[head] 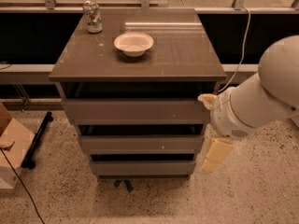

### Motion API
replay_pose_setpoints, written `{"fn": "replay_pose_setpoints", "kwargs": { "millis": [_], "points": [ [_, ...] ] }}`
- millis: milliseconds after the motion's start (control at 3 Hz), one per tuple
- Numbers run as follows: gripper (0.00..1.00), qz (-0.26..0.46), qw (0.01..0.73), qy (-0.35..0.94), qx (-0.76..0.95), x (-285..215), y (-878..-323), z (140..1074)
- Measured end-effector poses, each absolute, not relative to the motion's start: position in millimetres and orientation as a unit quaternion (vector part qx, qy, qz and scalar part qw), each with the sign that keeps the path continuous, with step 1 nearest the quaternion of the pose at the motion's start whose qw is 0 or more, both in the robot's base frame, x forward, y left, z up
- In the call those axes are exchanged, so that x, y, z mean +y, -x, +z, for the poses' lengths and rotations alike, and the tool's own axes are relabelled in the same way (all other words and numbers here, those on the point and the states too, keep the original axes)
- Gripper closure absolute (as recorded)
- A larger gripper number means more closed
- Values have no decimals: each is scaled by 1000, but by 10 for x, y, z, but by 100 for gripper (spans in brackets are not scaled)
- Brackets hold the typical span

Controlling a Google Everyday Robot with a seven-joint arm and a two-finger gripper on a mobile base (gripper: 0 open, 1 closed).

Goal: Open bottom drawer

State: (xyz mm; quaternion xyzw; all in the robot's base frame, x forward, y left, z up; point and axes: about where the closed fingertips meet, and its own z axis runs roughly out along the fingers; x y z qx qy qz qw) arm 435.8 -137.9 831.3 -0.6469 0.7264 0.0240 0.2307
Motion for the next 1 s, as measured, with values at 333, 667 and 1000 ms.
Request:
{"fn": "replay_pose_setpoints", "kwargs": {
  "millis": [333,667,1000],
  "points": [
    [0,57,230,643,729,-1113,-4601,7466],
    [0,94,204,628,745,-962,-4751,6778],
    [0,94,204,628,745,-962,-4751,6778]
  ]
}}
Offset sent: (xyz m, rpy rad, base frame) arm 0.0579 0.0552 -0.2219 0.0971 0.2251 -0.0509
